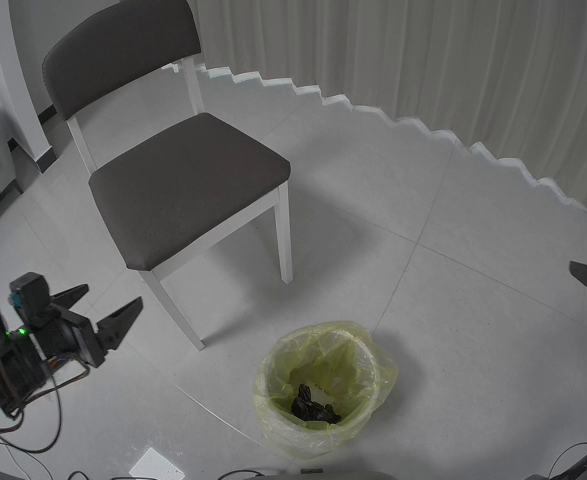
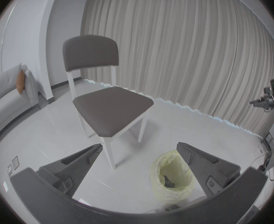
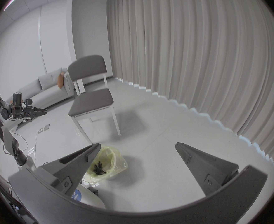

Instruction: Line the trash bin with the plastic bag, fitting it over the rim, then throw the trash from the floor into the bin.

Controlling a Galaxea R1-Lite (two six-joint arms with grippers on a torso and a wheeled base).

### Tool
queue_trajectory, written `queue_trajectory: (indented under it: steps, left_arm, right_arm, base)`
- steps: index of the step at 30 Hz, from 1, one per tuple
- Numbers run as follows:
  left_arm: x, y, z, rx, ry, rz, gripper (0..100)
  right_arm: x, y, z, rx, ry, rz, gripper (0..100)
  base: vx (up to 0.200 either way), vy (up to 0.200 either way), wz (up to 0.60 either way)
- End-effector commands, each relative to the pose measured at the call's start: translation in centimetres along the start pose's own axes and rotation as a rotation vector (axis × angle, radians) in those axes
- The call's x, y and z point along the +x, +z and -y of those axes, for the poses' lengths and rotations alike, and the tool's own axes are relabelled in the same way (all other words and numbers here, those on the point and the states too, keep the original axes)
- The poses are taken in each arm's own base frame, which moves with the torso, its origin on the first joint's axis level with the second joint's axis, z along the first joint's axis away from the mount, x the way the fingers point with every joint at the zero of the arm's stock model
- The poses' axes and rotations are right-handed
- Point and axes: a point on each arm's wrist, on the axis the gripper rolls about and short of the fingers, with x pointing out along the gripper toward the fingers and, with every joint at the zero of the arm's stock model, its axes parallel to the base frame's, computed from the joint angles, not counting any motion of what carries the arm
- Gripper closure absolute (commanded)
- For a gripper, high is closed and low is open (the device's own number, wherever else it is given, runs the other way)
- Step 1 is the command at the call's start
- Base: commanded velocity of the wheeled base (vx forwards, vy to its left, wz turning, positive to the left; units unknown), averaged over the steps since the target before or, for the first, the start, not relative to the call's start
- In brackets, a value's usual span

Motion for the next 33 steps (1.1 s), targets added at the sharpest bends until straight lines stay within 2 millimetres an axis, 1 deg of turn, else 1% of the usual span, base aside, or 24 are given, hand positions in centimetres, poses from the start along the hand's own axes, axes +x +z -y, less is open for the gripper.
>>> queue_trajectory:
  steps: [1, 4, 6, 7, 8, 9, 10, 11, 14, 15, 16, 17, 20, 21, 22, 23, 24, 27, 30, 33]
  left_arm:
    - [-7.5, 2.1, -1.0, -0.013, 0.06, 0.227, 0]
    - [-8.9, 1.8, -1.0, -0.022, 0.074, 0.27, 0]
    - [-9.8, 1.1, -1.0, -0.021, 0.076, 0.281, 0]
    - [-10.0, 1.0, -1.0, -0.021, 0.077, 0.284, 0]
    - [-10.7, 0.4, -0.9, -0.022, 0.086, 0.289, 0]
    - [-10.7, 0.4, -0.9, -0.022, 0.086, 0.289, 0]
    - [-11.8, -0.7, -0.9, -0.025, 0.088, 0.3, 0]
    - [-12.4, -1.3, -0.8, -0.029, 0.085, 0.311, 0]
    - [-13.5, -2.8, -0.6, -0.038, 0.073, 0.327, 0]
    - [-14.2, -3.8, -0.5, -0.042, 0.068, 0.33, 0]
    - [-14.4, -4.1, -0.4, -0.042, 0.068, 0.328, 0]
    - [-15.1, -5.2, -0.3, -0.041, 0.062, 0.327, 0]
    - [-16.5, -6.9, 0.2, -0.034, 0.036, 0.33, 0]
    - [-16.6, -7.1, 0.3, -0.033, 0.031, 0.331, 0]
    - [-17.2, -7.7, 0.6, -0.03, 0.009, 0.328, 0]
    - [-17.2, -7.7, 0.6, -0.03, 0.009, 0.328, 0]
    - [-17.8, -8.0, 0.8, -0.029, -0.007, 0.324, 0]
    - [-18.2, -8.2, 0.9, -0.029, -0.007, 0.326, 0]
    - [-18.5, -8.1, 1.0, -0.022, -0.006, 0.35, 0]
    - [-18.4, -8.5, 1.0, -0.024, 0.001, 0.347, 0]
  right_arm:
    - [-7.3, -4.3, -2.8, 0.006, 0.0, 0.201, 0]
    - [-8.7, -5.9, -3.4, 0.029, 0.004, 0.221, 0]
    - [-9.5, -6.9, -3.8, 0.041, 0.007, 0.237, 0]
    - [-9.6, -7.1, -3.8, 0.043, 0.009, 0.238, 0]
    - [-9.9, -7.8, -4.0, 0.059, 0.012, 0.246, 0]
    - [-9.9, -7.8, -4.0, 0.059, 0.012, 0.246, 0]
    - [-10.4, -9.1, -4.3, 0.091, 0.02, 0.265, 0]
    - [-10.5, -9.9, -4.5, 0.103, 0.026, 0.272, 0]
    - [-10.8, -11.9, -4.8, 0.102, 0.046, 0.29, 0]
    - [-10.9, -13.1, -4.9, 0.097, 0.064, 0.297, 0]
    - [-11.0, -13.5, -5.0, 0.096, 0.068, 0.3, 0]
    - [-11.2, -14.5, -5.1, 0.086, 0.079, 0.301, 0]
    - [-11.4, -15.5, -5.4, 0.107, 0.058, 0.292, 0]
    - [-11.3, -15.6, -5.4, 0.11, 0.056, 0.291, 0]
    - [-11.2, -15.9, -5.4, 0.121, 0.056, 0.289, 0]
    - [-11.2, -15.9, -5.4, 0.121, 0.056, 0.289, 0]
    - [-10.9, -16.4, -5.4, 0.123, 0.06, 0.282, 0]
    - [-10.5, -16.9, -5.5, 0.114, 0.07, 0.266, 0]
    - [-10.4, -16.8, -5.4, 0.101, 0.068, 0.288, 0]
    - [-10.4, -16.7, -5.4, 0.092, 0.066, 0.308, 0]
  base:
    - [0.0, 0.0, 0.0]
    - [0.0, 0.0, 0.0]
    - [0.0, 0.0, 0.0]
    - [0.0, 0.0, 0.0]
    - [0.0, 0.0, 0.0]
    - [0.0, 0.0, 0.0]
    - [0.0, 0.0, 0.0]
    - [0.0, 0.0, 0.0]
    - [0.0, 0.0, 0.0]
    - [0.0, 0.0, 0.0]
    - [0.0, 0.0, 0.0]
    - [0.0, 0.0, 0.0]
    - [0.0, 0.0, 0.0]
    - [0.0, 0.0, 0.0]
    - [0.0, 0.0, 0.0]
    - [0.0, 0.0, 0.0]
    - [0.0, 0.0, 0.0]
    - [0.0, 0.0, 0.0]
    - [0.0, 0.0, 0.0]
    - [0.0, 0.0, 0.0]
